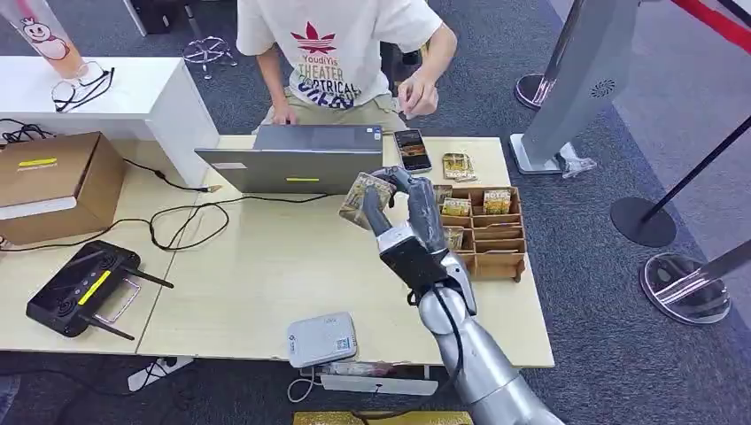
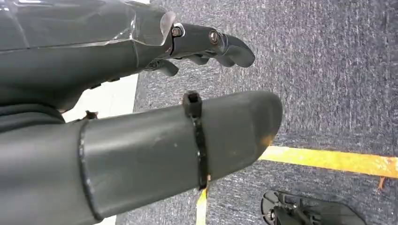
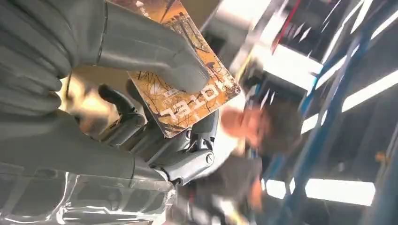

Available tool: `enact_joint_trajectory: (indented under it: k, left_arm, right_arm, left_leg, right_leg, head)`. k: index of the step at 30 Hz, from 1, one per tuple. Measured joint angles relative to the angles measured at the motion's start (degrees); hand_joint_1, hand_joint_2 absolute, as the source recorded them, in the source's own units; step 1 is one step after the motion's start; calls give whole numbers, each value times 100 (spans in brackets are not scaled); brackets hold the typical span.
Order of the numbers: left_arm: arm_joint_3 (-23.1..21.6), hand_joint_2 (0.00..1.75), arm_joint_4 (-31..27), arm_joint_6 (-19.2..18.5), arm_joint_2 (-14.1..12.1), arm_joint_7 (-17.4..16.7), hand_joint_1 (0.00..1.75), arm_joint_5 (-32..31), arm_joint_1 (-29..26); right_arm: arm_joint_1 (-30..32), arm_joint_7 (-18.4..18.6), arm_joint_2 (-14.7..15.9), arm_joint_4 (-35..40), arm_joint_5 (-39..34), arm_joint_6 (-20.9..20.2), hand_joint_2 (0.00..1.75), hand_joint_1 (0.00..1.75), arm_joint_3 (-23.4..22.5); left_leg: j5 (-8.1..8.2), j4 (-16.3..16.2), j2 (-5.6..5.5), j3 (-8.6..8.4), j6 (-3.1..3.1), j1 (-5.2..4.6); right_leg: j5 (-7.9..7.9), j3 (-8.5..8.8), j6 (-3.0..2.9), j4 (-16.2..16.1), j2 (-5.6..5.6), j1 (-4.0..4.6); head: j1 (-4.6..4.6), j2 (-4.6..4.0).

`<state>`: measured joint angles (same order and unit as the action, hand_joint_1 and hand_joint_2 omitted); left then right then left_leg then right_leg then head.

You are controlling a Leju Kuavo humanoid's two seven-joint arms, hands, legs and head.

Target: Pass the card to the sensor for recognition and then transmit it.

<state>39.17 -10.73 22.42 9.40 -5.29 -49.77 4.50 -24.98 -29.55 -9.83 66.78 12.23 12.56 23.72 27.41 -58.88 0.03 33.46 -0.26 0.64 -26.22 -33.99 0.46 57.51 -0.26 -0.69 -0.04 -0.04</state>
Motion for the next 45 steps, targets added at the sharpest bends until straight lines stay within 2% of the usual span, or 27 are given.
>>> enact_joint_trajectory:
  k: [6, 11, 18, 23, 30, 45]
  left_arm:
    - [0, 0, 0, -81, -20, 13, 0, -59, 3]
    - [0, 0, 0, -124, -24, 9, 0, -87, 15]
    - [0, 0, 0, -133, -24, -13, 0, -94, 71]
    - [0, 0, 0, -120, -22, -31, 0, -74, 98]
    - [0, 0, 0, -107, -11, 0, 0, -44, 93]
    - [0, 0, 0, -122, -13, -11, 0, -59, 104]
  right_arm:
    - [51, 220, 332, 389, -1285, -1209, 175, 175, 155]
    - [103, 390, 502, 463, -1824, -1841, 175, 175, 240]
    - [132, 636, 666, 369, -2029, -2447, 175, 175, 513]
    - [46, 876, 679, -82, -1977, -2884, 175, 175, 991]
    - [-122, 907, 660, -737, -2069, -3037, 175, 175, 1602]
    - [-636, 876, 485, -1773, -2302, -2974, 175, 175, 2052]
  left_leg:
    - [0, 0, 0, -1, 0, 0]
    - [0, 0, 0, -1, 0, 0]
    - [0, 0, 0, 0, 0, 1]
    - [0, 0, 0, 1, 0, 1]
    - [0, 0, -1, 2, 0, 1]
    - [-2, 0, -1, 1, -2, 2]
  right_leg:
    - [0, -1, 0, 0, 1, 0]
    - [0, -1, 0, 0, 1, 0]
    - [0, -1, 0, 0, 1, 1]
    - [0, 0, 0, 0, 1, 1]
    - [0, 1, 0, 0, -2, 1]
    - [0, 0, 0, 0, -1, 2]
  head:
    - [0, 0]
    - [0, 0]
    - [0, 0]
    - [0, 0]
    - [0, 0]
    - [0, 0]
